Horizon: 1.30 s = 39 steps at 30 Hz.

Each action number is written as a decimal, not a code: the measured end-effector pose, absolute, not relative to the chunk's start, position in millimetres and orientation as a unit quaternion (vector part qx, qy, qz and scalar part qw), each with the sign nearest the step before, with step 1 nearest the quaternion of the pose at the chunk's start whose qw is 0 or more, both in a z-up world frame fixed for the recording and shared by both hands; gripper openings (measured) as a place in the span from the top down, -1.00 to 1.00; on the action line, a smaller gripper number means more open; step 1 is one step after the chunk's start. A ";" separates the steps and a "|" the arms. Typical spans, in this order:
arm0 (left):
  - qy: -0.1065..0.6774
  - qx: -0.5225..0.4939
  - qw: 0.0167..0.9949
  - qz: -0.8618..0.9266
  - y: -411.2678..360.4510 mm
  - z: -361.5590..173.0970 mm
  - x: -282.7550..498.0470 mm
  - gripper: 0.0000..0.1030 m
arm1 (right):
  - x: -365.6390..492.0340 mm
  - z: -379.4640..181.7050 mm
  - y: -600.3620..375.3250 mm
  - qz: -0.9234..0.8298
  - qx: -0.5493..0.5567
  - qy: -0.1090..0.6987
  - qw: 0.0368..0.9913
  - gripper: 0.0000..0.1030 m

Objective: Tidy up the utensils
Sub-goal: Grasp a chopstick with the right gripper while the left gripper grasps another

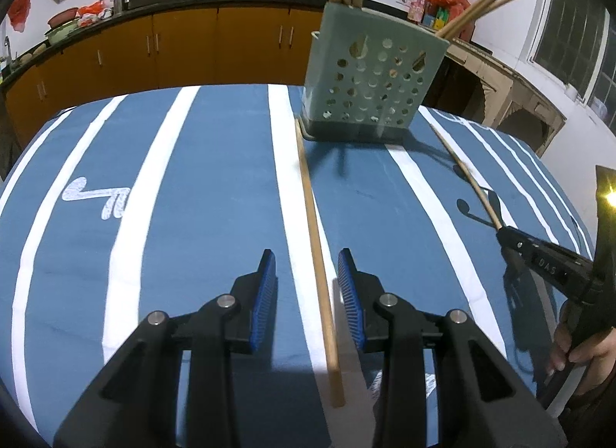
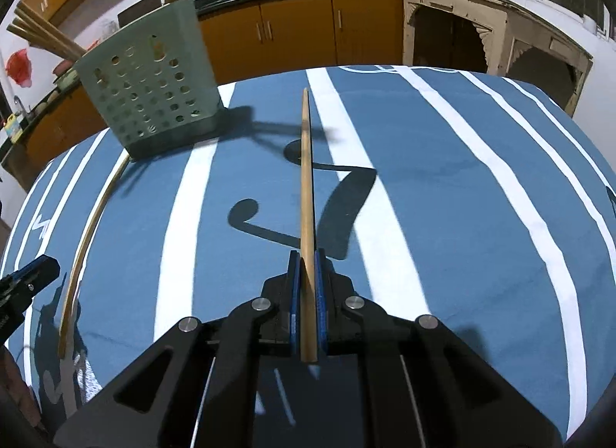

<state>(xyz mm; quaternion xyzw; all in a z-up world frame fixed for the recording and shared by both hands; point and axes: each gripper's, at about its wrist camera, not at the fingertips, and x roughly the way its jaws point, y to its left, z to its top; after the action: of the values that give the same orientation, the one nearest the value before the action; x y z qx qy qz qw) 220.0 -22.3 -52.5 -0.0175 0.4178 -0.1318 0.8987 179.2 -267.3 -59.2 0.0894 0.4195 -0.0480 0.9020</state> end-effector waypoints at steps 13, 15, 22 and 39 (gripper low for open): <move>0.434 0.031 0.895 -0.098 -43.5 -69.0 228.4 0.34 | 180.7 -60.1 -264.8 -0.046 0.081 0.416 0.904 0.83; 0.432 0.039 0.897 -0.091 -45.3 -69.3 227.8 0.34 | 180.6 -60.1 -265.0 -0.046 0.082 0.416 0.904 0.83; 0.429 0.044 0.899 -0.071 -45.1 -68.2 229.5 0.55 | 179.9 -60.1 -264.6 -0.045 0.082 0.416 0.904 0.83; 0.431 0.026 0.902 -0.008 -0.3 -66.8 236.6 0.84 | 176.4 -60.3 -258.7 -0.017 0.081 0.418 0.905 0.83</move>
<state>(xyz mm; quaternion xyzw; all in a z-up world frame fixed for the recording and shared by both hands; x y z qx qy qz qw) 236.6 -0.3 -66.8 0.0256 0.4313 -0.0079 0.9018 176.4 -258.7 -60.3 0.0807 0.4176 -0.0167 0.9049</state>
